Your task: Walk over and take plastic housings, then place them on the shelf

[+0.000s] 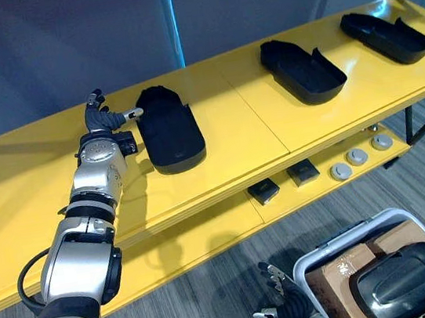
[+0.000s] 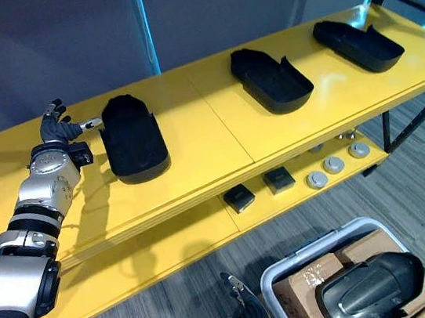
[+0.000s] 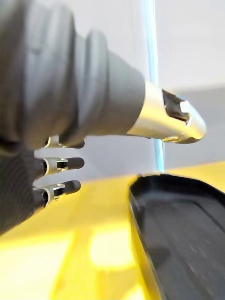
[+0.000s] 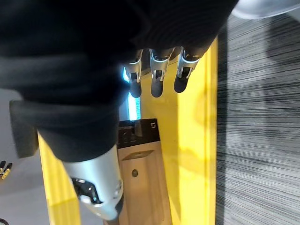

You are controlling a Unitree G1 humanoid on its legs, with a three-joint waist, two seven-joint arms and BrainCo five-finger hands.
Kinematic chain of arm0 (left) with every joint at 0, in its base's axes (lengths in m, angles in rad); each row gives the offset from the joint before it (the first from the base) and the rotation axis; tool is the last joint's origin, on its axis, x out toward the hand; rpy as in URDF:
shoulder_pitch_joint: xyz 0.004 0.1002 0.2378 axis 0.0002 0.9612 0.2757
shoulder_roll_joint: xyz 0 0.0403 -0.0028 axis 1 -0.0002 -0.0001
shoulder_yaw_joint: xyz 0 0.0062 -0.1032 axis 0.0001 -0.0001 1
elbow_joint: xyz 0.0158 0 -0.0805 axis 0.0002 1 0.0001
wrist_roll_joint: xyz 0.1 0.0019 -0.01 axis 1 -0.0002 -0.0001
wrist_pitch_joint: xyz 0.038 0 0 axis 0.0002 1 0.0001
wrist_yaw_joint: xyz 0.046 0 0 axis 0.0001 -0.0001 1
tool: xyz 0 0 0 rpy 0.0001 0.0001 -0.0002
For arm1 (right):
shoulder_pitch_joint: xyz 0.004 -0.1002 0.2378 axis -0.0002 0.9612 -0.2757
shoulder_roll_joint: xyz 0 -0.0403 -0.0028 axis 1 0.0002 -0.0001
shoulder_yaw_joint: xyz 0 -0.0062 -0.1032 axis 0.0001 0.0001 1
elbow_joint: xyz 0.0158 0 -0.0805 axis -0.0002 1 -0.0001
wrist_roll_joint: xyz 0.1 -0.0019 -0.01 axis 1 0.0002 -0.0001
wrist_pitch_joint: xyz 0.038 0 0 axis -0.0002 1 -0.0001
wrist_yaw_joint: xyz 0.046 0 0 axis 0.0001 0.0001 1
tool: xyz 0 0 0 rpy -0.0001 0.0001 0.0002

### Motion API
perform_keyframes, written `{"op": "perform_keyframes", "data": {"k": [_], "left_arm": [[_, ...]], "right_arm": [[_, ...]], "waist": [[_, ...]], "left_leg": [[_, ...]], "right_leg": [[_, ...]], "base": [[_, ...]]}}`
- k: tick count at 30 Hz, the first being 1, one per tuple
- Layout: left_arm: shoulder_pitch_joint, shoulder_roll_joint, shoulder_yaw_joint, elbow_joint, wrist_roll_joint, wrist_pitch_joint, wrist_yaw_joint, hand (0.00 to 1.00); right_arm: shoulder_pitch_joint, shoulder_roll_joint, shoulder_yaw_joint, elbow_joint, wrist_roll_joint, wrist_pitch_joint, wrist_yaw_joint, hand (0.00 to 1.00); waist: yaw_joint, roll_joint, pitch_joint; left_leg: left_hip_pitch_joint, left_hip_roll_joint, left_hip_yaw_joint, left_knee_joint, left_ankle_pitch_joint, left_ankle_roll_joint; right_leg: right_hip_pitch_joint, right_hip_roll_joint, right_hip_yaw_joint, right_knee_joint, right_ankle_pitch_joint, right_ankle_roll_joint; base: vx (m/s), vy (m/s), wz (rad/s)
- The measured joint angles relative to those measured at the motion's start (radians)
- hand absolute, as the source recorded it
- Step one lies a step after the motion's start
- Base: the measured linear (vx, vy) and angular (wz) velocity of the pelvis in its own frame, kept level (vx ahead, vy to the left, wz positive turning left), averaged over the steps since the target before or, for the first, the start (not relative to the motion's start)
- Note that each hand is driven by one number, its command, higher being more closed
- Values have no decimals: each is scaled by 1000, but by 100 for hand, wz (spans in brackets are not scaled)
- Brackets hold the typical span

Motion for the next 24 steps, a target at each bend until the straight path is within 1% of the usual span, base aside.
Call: {"op": "perform_keyframes", "data": {"k": [1, 2, 3, 4, 5, 6, 7, 8, 9, 10, 11, 12, 13, 14, 15, 16, 17, 18, 19, 20, 21, 22, 23, 24], "left_arm": [[31, -9, 11, -65, 17, -4, 10, 0], [88, -22, 17, -182, 42, -22, 27, 0], [203, -56, 51, -377, 82, -45, 47, 0], [308, -95, 75, -535, 125, -68, 71, 0], [464, -163, 102, -720, 203, -105, 112, 0], [582, -217, 113, -838, 257, -130, 132, 0], [726, -291, 115, -955, 323, -157, 153, 0], [796, -324, 112, -1005, 351, -168, 160, 0], [925, -381, 104, -1081, 396, -184, 174, 0], [978, -402, 96, -1108, 414, -189, 184, 0], [1073, -429, 89, -1150, 442, -204, 198, 0], [1151, -452, 90, -1182, 458, -217, 206, 0], [1184, -463, 91, -1193, 461, -223, 207, 0], [1235, -480, 97, -1206, 464, -239, 212, 0], [1259, -486, 105, -1206, 466, -247, 224, 0], [1269, -490, 108, -1207, 466, -252, 225, 0], [1297, -504, 134, -1215, 466, -266, 225, 0], [1309, -514, 163, -1217, 461, -271, 228, 0], [1308, -515, 170, -1217, 458, -271, 228, 0], [1309, -516, 179, -1217, 455, -276, 225, 0], [1307, -519, 176, -1217, 454, -280, 220, 0], [1302, -523, 169, -1216, 454, -281, 213, 0], [1288, -529, 162, -1215, 451, -284, 202, 0], [1255, -536, 163, -1208, 447, -288, 196, 0]], "right_arm": [[0, 1, -3, 5, 0, 0, 0, 0], [1, 1, -8, 13, 0, 0, 0, 0], [2, 0, -20, 22, 0, 0, 0, 0], [3, 1, -31, 30, 0, -1, -1, 0], [9, 4, -53, 35, 0, -6, -3, 0], [12, 7, -75, 35, -1, -14, -8, 0], [18, 21, -111, 34, -2, -32, -18, 0], [19, 31, -133, 33, -2, -39, -24, 0], [19, 44, -176, 23, -3, -49, -39, 0], [21, 51, -196, 10, -5, -54, -51, 0], [19, 57, -231, -25, -15, -70, -81, 0], [20, 63, -266, -72, -23, -85, -109, 0], [19, 65, -283, -89, -25, -97, -124, 0], [8, 66, -309, -115, -32, -115, -150, 0], [-3, 65, -331, -130, -34, -127, -172, 0], [-10, 62, -337, -138, -34, -128, -182, 0], [-27, 44, -342, -146, -36, -129, -197, 0], [-56, 30, -337, -149, -36, -129, -204, 0], [-66, 25, -335, -152, -36, -129, -209, 0], [-77, 14, -334, -161, -36, -129, -219, 0], [-63, 7, -334, -187, -36, -129, -221, 0], [-45, 7, -334, -220, -36, -129, -220, 0], [-15, 10, -335, -260, -36, -130, -217, 0], [22, 29, -335, -296, -36, -131, -211, 0]], "waist": [[1, 1, -9], [7, 2, -20], [18, 7, -36], [25, 12, -45], [31, 25, -69], [37, 32, -79], [43, 40, -85], [45, 41, -86], [53, 43, -92], [56, 43, -94], [61, 43, -95], [71, 43, -101], [78, 43, -108], [80, 41, -114], [80, 37, -116], [83, 37, -119], [109, 45, -125], [135, 56, -131], [141, 60, -133], [140, 64, -137], [138, 66, -138], [132, 66, -141], [119, 66, -141], [112, 41, -123]], "left_leg": [[1, 0, -5, 0, 0, 0], [2, 0, -11, 0, 0, 0], [8, 0, -13, 0, 0, 0], [17, -1, -14, -2, 0, 0], [24, 0, -16, -13, 0, 0], [31, 0, -17, -15, 0, 0], [39, 0, -23, -16, -1, -1], [44, 0, -24, -16, -2, -2], [46, 2, -23, -16, -6, -6], [45, 3, -21, -16, -9, -10], [45, 6, -11, -16, -15, -18], [48, 10, 13, -16, -22, -20], [50, 13, 31, -16, -25, -22], [55, 19, 58, 2, -47, -31], [36, 21, 63, 80, -98, -42], [17, 19, 50, 137, -134, -49], [-17, 4, -67, 282, -213, -28], [-36, -5, -222, 394, -285, -15], [-44, -7, -290, 439, -314, -21], [-50, -25, -422, 521, -364, -41], [-50, -44, -504, 571, -403, -53], [-48, -51, -523, 575, -427, -43], [-46, -52, -514, 568, -455, -19], [-53, -72, -464, 577, -469, 2]], "right_leg": [[5, 0, -6, -4, 0, 0], [12, 0, -12, -6, 0, 0], [19, 0, -14, -6, -2, 1], [28, 0, -15, -6, -6, 3], [31, 0, -20, -6, -9, 4], [37, 0, -27, -6, -12, 5], [49, 0, -32, -5, -14, 6], [54, 0, -33, -5, -16, 6], [55, 2, -33, -3, -18, 7], [54, 3, -33, -3, -21, 5], [51, 7, -28, -2, -28, 13], [39, 12, -1, -1, -28, 14], [29, 16, 21, 0, -28, 14], [14, 25, 63, 9, -28, 14], [3, 31, 109, 29, -28, 14], [-8, 34, 135, 44, -28, 14], [-40, 64, 217, 79, -28, 14], [-63, 112, 316, 110, -25, 11], [-71, 133, 357, 122, -23, 11], [-95, 170, 422, 157, -21, 12], [-126, 201, 483, 197, -22, 19], [-152, 220, 523, 219, -23, 31], [-181, 231, 558, 234, -18, 46], [-199, 233, 617, 238, 9, 69]], "base": [[32, 21, 19], [28, 17, 14], [37, 23, 9], [33, 22, 6], [47, 30, 5], [38, 27, 9], [26, 22, 9], [-4, 22, 11], [-21, 19, 8], [-47, 17, 1], [-69, 6, -23], [-77, 3, -43], [-86, 4, -76], [-75, 6, -88], [-70, 9, -91], [-62, 46, -136], [-36, 61, -210], [-14, 120, -235], [-6, 173, -234], [-38, 246, -205], [-93, 282, -204], [-105, 244, -160], [-161, 268, -136], [-169, 227, -126]]}}
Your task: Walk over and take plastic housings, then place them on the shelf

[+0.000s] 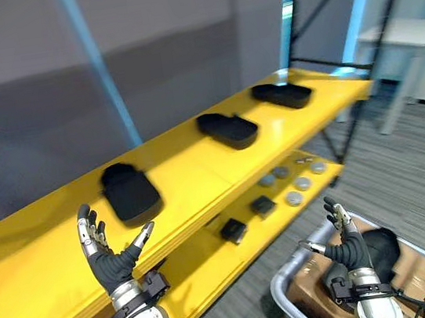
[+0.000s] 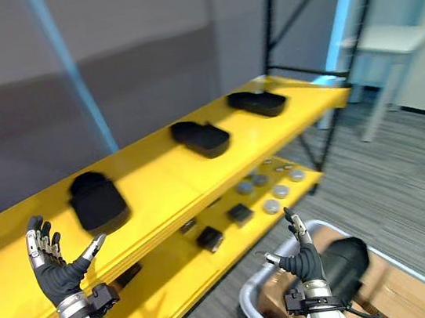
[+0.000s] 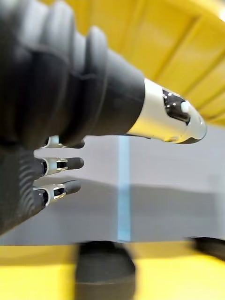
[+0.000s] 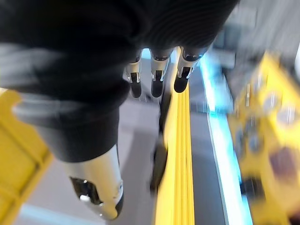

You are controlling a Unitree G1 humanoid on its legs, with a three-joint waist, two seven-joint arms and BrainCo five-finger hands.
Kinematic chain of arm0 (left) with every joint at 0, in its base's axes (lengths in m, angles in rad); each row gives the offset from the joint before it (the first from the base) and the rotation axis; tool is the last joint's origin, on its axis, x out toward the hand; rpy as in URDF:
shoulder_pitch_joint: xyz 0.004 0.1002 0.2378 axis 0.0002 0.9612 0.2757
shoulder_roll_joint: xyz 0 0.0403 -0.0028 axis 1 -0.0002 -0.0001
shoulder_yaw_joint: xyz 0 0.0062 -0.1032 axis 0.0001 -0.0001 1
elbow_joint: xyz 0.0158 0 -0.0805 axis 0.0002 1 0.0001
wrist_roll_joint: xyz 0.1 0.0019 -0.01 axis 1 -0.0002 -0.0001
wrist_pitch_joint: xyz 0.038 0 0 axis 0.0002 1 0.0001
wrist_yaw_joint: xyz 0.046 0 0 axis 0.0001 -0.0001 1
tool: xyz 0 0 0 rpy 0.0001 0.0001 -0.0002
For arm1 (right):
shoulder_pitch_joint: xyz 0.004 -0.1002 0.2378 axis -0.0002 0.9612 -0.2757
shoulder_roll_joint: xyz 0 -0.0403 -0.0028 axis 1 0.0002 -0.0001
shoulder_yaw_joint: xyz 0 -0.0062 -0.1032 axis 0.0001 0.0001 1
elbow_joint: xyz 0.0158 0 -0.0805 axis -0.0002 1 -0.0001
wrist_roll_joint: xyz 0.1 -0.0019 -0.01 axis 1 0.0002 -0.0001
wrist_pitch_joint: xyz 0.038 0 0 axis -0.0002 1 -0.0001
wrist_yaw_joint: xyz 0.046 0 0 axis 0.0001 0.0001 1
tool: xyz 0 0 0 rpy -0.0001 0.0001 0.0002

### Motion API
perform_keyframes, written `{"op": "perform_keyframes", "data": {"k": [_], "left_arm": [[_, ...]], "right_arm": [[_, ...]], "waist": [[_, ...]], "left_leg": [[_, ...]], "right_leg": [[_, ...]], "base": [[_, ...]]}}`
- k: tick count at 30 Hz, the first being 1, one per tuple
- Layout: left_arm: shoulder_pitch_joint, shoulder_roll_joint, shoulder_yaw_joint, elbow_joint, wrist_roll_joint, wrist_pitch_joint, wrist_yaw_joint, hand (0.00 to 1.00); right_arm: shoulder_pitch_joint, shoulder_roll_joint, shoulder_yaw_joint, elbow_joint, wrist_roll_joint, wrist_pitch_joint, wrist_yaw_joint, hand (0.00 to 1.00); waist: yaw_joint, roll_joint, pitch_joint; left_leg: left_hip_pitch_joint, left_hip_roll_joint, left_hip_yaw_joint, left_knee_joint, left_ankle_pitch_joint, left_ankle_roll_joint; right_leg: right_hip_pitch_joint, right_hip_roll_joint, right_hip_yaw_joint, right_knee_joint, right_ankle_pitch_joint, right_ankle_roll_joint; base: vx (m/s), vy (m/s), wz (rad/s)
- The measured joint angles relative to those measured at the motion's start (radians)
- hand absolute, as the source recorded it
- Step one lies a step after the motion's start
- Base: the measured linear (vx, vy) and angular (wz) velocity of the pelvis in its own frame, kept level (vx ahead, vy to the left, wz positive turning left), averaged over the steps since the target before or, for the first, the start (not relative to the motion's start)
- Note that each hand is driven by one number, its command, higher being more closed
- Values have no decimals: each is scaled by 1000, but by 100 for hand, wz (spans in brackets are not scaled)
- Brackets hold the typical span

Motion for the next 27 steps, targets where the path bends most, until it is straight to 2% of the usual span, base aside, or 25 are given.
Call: {"op": "perform_keyframes", "data": {"k": [1, 2, 3, 4, 6, 7, 8, 9, 10, 11, 12, 13, 14, 17, 19, 20, 21, 22, 23, 24, 25, 26, 27], "left_arm": [[-16, -1, 0, 8, -4, -1, 0, 0], [-26, -2, -1, 12, -10, -2, -1, 0], [-27, -3, -1, 12, -11, -4, -2, 0], [-43, -3, -1, 16, -14, -5, -8, 0], [-46, -1, 25, 26, -30, -6, -17, 0], [-49, -2, 37, 43, -31, -8, -24, 0], [-51, -1, 38, 52, -31, -8, -28, 0], [-54, 1, 38, 66, -39, -9, -42, 0], [-55, 1, 38, 74, -48, -9, -45, 0], [-53, 2, 41, 87, -60, -8, -48, 0], [-53, 10, 47, 89, -69, -8, -54, 0], [-54, 16, 56, 87, -69, -9, -59, 0], [-59, 14, 76, 92, -70, -5, -63, 0], [-65, -39, 59, 93, -69, -2, -67, 0], [-72, -47, 45, 113, -67, -2, -67, 0], [-76, -48, 35, 146, -66, -2, -67, 0], [-82, -48, 32, 191, -66, -1, -73, 0], [-80, -48, 33, 218, -66, 2, -82, 0], [-69, -48, 33, 266, -66, 9, -89, 0], [-59, -48, 34, 298, -66, 16, -94, 0], [-34, -48, 35, 325, -66, 27, -104, 0], [-24, -47, 37, 339, -66, 32, -106, 0], [-8, -45, 38, 374, -63, 34, -108, 0]], "right_arm": [[16, 12, 0, -14, 0, 0, 4, 0], [48, 23, 2, -32, 0, 0, 6, 0], [51, 29, 1, -33, 0, 1, 8, 0], [38, 43, -5, -18, 0, 1, 11, 0], [16, 66, -8, 41, 0, 2, 14, 0], [9, 74, -27, 81, 0, 2, 18, 0], [7, 80, -40, 103, 0, 1, 18, 0], [0, 89, -65, 153, 0, 2, 21, 0], [-6, 90, -74, 176, 0, 3, 23, 0], [-25, 90, -80, 214, 0, 5, 24, 0], [-46, 95, -75, 244, 0, 8, 27, 0], [-64, 100, -68, 261, 0, 9, 31, 0], [-110, 98, -59, 302, 0, 16, 34, 0], [-134, 91, -55, 355, 0, 34, 34, 0], [-108, 82, -56, 354, -1, 35, 33, 0], [-89, 74, -58, 352, -1, 35, 33, 0], [-74, 73, -63, 352, -1, 35, 33, 0], [-69, 75, -64, 353, -1, 36, 33, 0], [-68, 76, -62, 360, -1, 36, 33, 0], [-84, 74, -58, 385, -1, 39, 30, 0], [-119, 58, -44, 416, -3, 57, 23, 0], [-141, 53, -41, 432, -4, 65, 19, 0], [-191, 49, -42, 464, -4, 74, 1, 0]], "waist": [[7, -12, 7], [6, -33, 8], [6, -38, 12], [27, -23, 28], [51, -16, 31], [50, -5, 37], [47, -5, 37], [43, -9, 36], [42, -10, 36], [46, -12, 36], [55, -33, 26], [61, -49, 23], [70, -52, 34], [46, -36, 43], [35, -30, 46], [25, -25, 48], [18, -17, 57], [18, -8, 64], [22, 5, 78], [28, 11, 93], [44, 28, 101], [53, 31, 105], [72, 34, 102]], "left_leg": [[-1, -8, 36, 6, 0, 5], [-25, -21, 113, 26, 3, 20], [-36, -19, 156, 21, 14, 36], [-45, 18, 268, -21, 53, 77], [-39, 70, 396, -101, 106, 76], [-24, 100, 441, -154, 143, 71], [-24, 112, 458, -173, 159, 68], [-33, 127, 483, -199, 180, 62], [-38, 133, 494, -210, 186, 59], [-46, 141, 524, -231, 196, 50], [-62, 143, 565, -249, 209, 37], [-72, 138, 589, -258, 216, 29], [-82, 143, 626, -271, 231, 11], [-51, 177, 624, -340, 274, -23], [-8, 201, 616, -360, 279, -36], [5, 213, 599, -343, 266, -54], [1, 224, 574, -289, 236, -66], [0, 234, 565, -254, 220, -70], [-39, 243, 538, -124, 191, -69], [-89, 250, 499, 15, 191, -67], [-148, 256, 440, 160, 203, -65], [-180, 258, 420, 212, 201, -71], [-207, 243, 402, 197, 180, -101]], "right_leg": [[1, -3, 39, -17, 18, 8], [4, -31, 80, -99, 31, 19], [3, -54, 55, -154, 18, 1], [-49, -107, -173, -174, -29, -68], [-106, -126, -432, -35, -22, -87], [-94, -129, -474, 81, -42, -81], [-82, -138, -484, 123, -67, -76], [-31, -166, -498, 167, -124, -69], [0, -183, -511, 169, -144, -69], [62, -222, -543, 132, -176, -65], [120, -248, -551, 9, -176, -51], [137, -256, -551, -61, -173, -42], [139, -251, -541, -145, -141, -23], [130, -204, -535, -144, -121, -40], [164, -180, -553, -135, -122, -42], [192, -173, -577, -132, -140, -62], [215, -170, -604, -107, -185, -69], [229, -165, -615, -93, -205, -71], [254, -162, -630, -69, -242, -82], [266, -161, -637, -59, -256, -86], [291, -151, -630, -52, -264, -95], [299, -150, -626, -54, -265, -97], [302, -163, -621, -61, -263, -98]], "base": [[-269, 291, -156], [-262, 237, -140], [-440, 328, -219], [-363, 252, -200], [-288, 240, -222], [-172, 174, -167], [-152, 73, -114], [-115, -11, -70], [-128, -77, -86], [-87, -124, -91], [-102, -194, -97], [-82, -205, -106], [-91, -262, -88], [-8, -199, -31], [56, -138, 10], [53, -89, 37], [49, -83, 44], [45, -67, 50], [15, -50, 41], [1, -46, 26], [0, 0, 0], [72, 26, -18], [123, 92, -12]]}}
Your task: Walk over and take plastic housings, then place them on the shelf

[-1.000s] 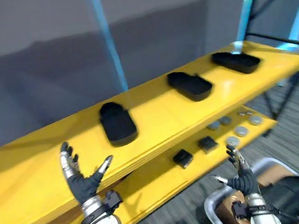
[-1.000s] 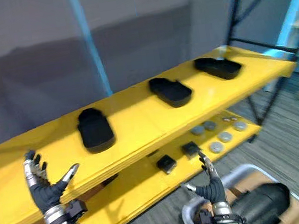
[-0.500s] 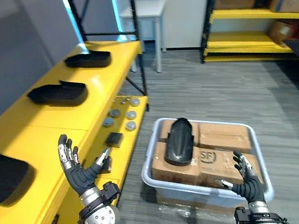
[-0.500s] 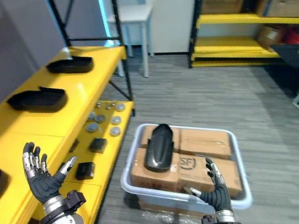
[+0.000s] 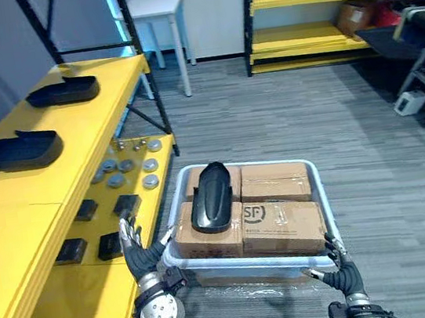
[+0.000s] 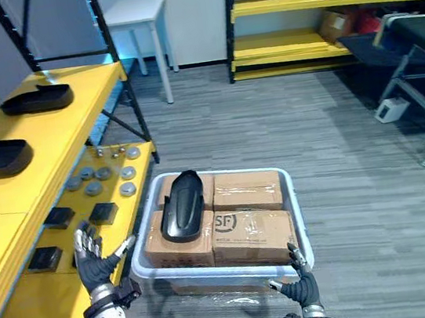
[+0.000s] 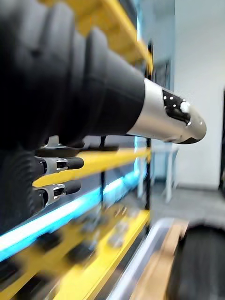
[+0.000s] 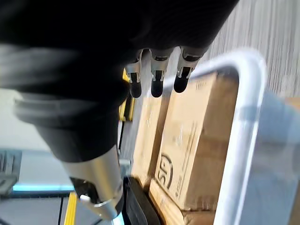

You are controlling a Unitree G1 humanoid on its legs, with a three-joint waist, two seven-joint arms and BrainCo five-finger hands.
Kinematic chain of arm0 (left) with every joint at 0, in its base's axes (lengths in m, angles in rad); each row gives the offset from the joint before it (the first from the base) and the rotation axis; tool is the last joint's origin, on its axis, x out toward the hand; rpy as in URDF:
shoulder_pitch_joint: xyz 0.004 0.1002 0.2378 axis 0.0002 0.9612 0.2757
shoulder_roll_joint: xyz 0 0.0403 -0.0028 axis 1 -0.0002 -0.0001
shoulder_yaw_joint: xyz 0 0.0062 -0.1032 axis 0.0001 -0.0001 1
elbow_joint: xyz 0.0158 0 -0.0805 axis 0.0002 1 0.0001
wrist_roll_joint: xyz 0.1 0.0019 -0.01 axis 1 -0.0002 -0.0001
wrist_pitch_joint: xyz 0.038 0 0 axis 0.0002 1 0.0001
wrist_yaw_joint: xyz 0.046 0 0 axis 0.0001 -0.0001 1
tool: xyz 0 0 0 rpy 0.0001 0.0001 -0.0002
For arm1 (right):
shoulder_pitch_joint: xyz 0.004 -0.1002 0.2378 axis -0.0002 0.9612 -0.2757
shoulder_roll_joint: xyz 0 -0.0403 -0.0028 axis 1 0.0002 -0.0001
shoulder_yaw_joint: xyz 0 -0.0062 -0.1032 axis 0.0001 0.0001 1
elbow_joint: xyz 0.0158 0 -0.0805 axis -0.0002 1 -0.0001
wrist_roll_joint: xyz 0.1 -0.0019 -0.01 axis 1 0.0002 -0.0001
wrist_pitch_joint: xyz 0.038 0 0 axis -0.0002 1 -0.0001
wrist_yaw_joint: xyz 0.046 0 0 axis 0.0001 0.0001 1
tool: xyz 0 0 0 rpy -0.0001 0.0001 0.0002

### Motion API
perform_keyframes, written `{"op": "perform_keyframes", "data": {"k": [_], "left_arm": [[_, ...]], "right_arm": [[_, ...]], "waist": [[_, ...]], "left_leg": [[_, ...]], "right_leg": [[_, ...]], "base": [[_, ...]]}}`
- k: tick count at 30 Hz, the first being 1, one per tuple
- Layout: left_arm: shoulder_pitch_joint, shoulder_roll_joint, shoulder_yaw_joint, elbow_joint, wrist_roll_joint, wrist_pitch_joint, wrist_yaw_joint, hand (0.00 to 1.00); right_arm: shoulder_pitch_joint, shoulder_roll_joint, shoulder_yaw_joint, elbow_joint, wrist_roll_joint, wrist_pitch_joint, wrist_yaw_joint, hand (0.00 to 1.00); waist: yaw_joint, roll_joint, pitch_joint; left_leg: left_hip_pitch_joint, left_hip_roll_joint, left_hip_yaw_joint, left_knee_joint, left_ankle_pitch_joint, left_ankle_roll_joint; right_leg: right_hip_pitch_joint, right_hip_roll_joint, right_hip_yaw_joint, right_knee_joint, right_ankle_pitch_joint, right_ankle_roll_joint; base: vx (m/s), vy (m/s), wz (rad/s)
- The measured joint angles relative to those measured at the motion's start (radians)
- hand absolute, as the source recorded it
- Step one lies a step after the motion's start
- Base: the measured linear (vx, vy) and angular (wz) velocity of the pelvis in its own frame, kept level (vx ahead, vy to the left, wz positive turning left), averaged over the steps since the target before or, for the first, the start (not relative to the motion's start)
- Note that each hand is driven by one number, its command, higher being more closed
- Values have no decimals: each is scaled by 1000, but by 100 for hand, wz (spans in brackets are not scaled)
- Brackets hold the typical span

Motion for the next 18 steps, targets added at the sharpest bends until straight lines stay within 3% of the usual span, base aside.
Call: {"op": "perform_keyframes", "data": {"k": [3, 4, 5, 7, 10, 13, 18], "left_arm": [[13, 17, -22, 91, 19, 3, -19, 0], [14, 25, -40, 162, 26, 12, -26, 0], [17, 30, -43, 189, 28, 16, -33, 0], [2, 81, -71, 284, 53, 31, -51, 0], [-28, 124, -92, 393, 72, 37, -62, 0], [-51, 148, -93, 476, 95, 39, -62, 0], [-121, 162, -92, 645, 100, 39, -61, 0]], "right_arm": [[-94, -3, -20, 54, 0, 11, -38, 0], [-155, -6, -25, 105, 0, 23, -64, 0], [-178, -7, -24, 127, 0, 29, -72, 0], [-258, 23, -29, 151, 0, 40, -94, 0], [-413, 38, -31, 215, 0, 59, -133, 0], [-632, 38, -38, 299, 0, 72, -174, 0], [-1017, -10, -160, 540, 0, 103, -255, 0]], "waist": [[5, -7, 5], [7, 7, -1], [14, 1, 2], [20, -38, 35], [43, -42, 72], [84, -41, 118], [129, -38, 210]], "left_leg": [[-2, -45, -1, -233, 17, 22], [15, -55, -2, -378, 123, 53], [29, -58, 4, -395, 167, 45], [36, -99, 3, -413, 175, 57], [23, -107, 6, -420, 180, 66], [4, -102, 6, -464, 204, 79], [-37, -97, -4, -531, 264, 78]], "right_leg": [[0, -40, 2, -12, 3, 9], [-1, -48, 2, -10, 4, 34], [3, -51, 7, -11, 3, 46], [10, -91, 9, -21, 16, 66], [-9, -99, 1, -21, 32, 79], [-49, -93, 1, -24, 50, 77], [-117, -82, -3, -25, 82, 76]], "base": [[101, 117, -2], [152, 164, -13], [209, 199, -4], [194, 173, 15], [70, 69, 3], [12, 2, -2], [-45, -19, 3]]}}
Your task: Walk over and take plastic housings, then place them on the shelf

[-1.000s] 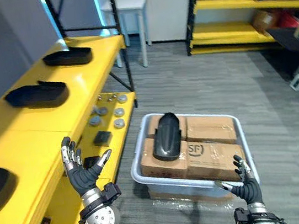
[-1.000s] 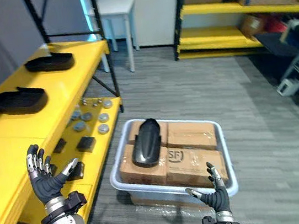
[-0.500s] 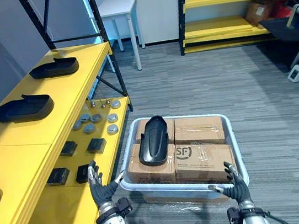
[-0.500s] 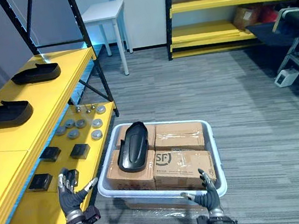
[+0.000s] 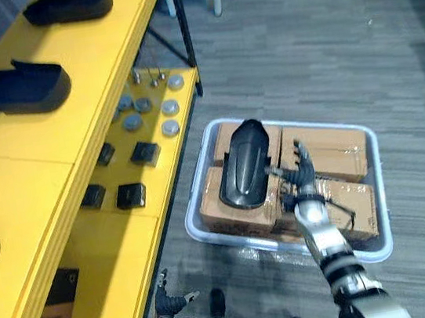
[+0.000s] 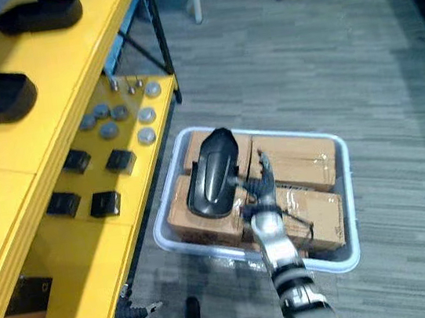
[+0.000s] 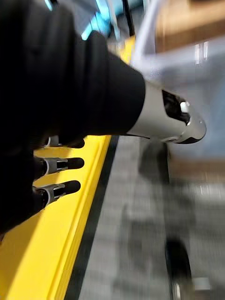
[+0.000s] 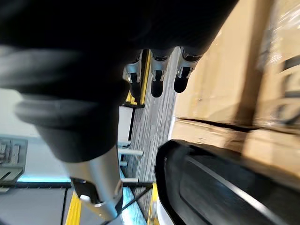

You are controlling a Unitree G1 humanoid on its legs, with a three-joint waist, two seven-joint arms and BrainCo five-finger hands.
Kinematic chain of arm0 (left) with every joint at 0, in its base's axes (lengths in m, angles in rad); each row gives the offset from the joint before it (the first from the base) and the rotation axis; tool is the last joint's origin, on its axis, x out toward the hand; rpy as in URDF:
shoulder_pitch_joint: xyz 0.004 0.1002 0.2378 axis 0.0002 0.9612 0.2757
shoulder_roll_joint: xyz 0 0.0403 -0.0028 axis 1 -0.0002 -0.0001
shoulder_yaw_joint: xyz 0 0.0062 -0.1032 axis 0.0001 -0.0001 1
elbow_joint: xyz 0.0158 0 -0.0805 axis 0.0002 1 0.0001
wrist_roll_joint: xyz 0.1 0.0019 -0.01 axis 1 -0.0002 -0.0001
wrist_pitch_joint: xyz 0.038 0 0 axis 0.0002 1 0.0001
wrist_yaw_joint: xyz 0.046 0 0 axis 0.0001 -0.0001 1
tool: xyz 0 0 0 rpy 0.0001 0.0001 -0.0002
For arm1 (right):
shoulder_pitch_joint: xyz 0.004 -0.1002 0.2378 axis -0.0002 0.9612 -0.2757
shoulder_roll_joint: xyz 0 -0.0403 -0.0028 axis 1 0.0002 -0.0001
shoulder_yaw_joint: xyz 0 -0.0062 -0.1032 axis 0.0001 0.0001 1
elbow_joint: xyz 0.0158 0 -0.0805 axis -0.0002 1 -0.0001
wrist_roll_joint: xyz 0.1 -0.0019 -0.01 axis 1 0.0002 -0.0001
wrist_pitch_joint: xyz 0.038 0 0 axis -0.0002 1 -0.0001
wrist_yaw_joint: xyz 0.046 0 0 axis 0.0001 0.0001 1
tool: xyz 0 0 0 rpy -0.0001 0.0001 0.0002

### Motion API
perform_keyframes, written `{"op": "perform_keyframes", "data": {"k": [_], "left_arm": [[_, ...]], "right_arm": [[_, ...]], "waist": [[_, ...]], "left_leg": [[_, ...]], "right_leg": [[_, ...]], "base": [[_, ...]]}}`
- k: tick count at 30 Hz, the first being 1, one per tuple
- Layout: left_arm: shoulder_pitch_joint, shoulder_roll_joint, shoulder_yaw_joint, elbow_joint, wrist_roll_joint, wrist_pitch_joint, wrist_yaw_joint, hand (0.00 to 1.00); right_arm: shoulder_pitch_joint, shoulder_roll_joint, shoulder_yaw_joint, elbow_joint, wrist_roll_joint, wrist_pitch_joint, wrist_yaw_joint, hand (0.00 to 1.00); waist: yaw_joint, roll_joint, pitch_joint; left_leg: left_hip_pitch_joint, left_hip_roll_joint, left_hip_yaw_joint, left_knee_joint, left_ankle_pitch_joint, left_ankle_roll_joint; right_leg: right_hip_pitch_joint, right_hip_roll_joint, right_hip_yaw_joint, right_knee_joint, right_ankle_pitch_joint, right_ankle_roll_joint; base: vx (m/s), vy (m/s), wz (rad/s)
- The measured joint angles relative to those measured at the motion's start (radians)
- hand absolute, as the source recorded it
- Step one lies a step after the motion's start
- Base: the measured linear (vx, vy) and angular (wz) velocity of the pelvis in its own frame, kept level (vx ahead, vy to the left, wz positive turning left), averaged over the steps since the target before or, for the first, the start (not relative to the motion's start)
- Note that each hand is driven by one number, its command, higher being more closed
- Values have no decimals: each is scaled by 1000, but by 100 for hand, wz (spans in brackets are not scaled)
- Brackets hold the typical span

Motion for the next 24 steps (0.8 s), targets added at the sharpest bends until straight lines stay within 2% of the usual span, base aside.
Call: {"op": "perform_keyframes", "data": {"k": [4, 6, 10, 11, 14, 15, 20, 24], "left_arm": [[-50, 4, -4, 119, -9, -1, 2, 0], [-72, 8, -15, 173, -19, -1, 3, 0], [-87, 13, -19, 203, -50, -2, 3, 0], [-102, 15, -24, 226, -67, 0, 3, 0], [-119, 15, -28, 252, -68, 0, 2, 0], [-128, 15, -33, 260, -68, 0, 2, 0], [-164, 21, -64, 279, -90, 3, -8, 0], [-175, 21, -66, 271, -107, 15, -23, 0]], "right_arm": [[-143, -60, -58, 167, 1, 22, -41, 0], [-207, -91, -70, 278, 3, 39, -56, 0], [-293, -123, -66, 409, 5, 48, -49, 0], [-320, -139, -60, 447, 5, 55, -40, 0], [-359, -182, -26, 499, 5, 62, -8, 0], [-373, -208, -25, 527, 3, 64, 6, 100], [-404, -297, -20, 573, -39, 109, 59, 100], [-443, -310, -66, 616, -112, 153, 103, 100]], "waist": [[22, 11, 29], [46, 14, 32], [61, 19, 40], [72, 21, 45], [78, 29, 54], [82, 31, 56], [94, 32, 58], [93, 33, 59]], "left_leg": [[-40, -2, -19, -21, 29, 7], [-70, -2, -29, -31, 45, 7], [-113, -6, -54, -43, 69, 4], [-125, -5, -62, -51, 79, 3], [-152, -7, -94, -74, 100, 3], [-162, -7, -109, -81, 108, -7], [-170, -8, -135, -131, 157, -12], [-158, -2, -140, -172, 190, -13]], "right_leg": [[-39, 4, -8, -6, 32, 3], [-63, 8, -12, -17, 49, 0], [-100, 12, -29, -17, 50, 0], [-112, 15, -31, -18, 50, 0], [-135, 23, -55, -19, 50, 0], [-139, 26, -64, -21, 49, 0], [-154, 32, -86, -23, 26, -11], [-160, 40, -91, -22, 11, -14]], "base": [[-51, 35, 9], [-70, 37, 8], [-85, 15, 14], [-88, -2, 14], [-101, -12, 24], [-54, -12, 21], [-37, -28, 15], [-10, -51, 1]]}}
